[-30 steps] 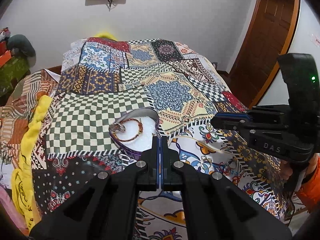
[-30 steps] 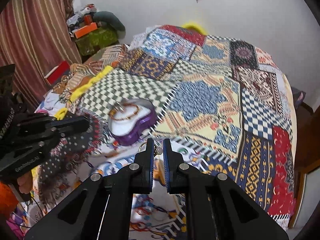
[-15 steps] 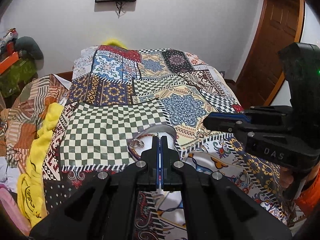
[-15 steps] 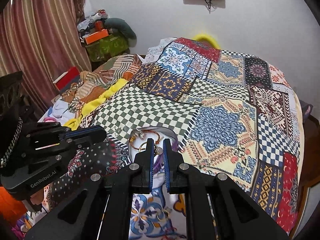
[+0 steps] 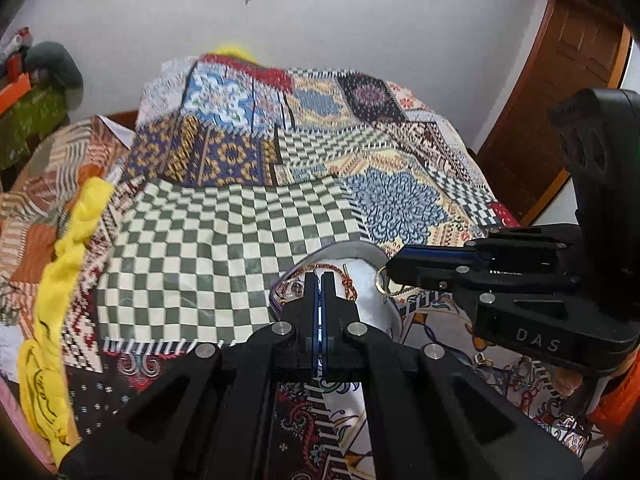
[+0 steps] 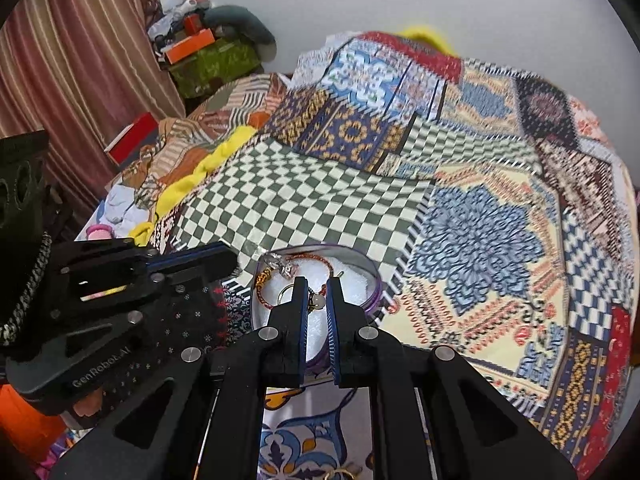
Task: Organize jewelry
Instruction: 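Carry both held pieces to the purple heart box and lower them inside, then open both tools and lift them away from the box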
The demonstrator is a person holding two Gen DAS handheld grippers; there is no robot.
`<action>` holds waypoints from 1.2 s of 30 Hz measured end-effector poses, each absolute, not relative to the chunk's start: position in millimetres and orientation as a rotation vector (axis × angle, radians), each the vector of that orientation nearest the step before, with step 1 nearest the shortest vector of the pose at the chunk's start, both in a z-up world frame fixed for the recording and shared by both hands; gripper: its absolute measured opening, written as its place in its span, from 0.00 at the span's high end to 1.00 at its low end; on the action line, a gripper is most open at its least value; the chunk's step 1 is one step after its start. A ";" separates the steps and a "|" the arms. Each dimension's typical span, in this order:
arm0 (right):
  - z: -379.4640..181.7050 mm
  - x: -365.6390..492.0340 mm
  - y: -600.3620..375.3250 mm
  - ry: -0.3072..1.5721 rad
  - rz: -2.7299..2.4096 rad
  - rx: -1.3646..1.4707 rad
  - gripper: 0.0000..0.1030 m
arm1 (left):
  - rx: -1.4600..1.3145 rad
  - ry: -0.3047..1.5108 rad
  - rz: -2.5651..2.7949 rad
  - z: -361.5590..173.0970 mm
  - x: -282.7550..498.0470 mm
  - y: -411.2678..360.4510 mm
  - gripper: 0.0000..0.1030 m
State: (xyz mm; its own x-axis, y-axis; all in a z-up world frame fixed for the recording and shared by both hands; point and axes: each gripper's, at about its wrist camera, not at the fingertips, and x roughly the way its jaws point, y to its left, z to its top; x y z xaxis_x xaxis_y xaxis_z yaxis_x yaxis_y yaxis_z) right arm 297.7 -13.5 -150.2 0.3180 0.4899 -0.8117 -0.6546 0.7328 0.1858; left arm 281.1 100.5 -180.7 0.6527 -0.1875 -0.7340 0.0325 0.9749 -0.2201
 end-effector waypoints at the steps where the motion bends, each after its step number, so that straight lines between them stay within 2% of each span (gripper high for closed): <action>1: -153.6 299.6 -12.3 1.010 0.764 -0.186 0.92 | -0.196 0.862 -0.132 -184.3 283.7 100.3 1.00; 13: -171.6 300.2 -4.0 1.084 0.795 -0.223 0.92 | -0.214 0.933 -0.168 -211.8 296.3 98.4 1.00; 23: -173.3 296.7 -0.1 1.087 0.798 -0.256 0.92 | -0.185 0.927 -0.150 -202.3 288.1 96.5 1.00; 25: -172.3 295.7 0.7 1.090 0.798 -0.262 0.91 | -0.174 0.920 -0.133 -197.7 284.9 97.1 0.99; 28: -167.7 293.2 0.1 1.075 0.784 -0.273 0.84 | -0.159 0.911 -0.115 -190.7 280.1 97.9 0.98; 33: -151.2 285.9 -7.4 1.025 0.756 -0.275 0.81 | -0.151 0.890 -0.088 -176.1 266.1 100.1 0.86; 36: -138.0 279.7 -15.8 1.000 0.748 -0.259 0.75 | -0.133 0.881 -0.073 -168.0 257.3 98.3 0.85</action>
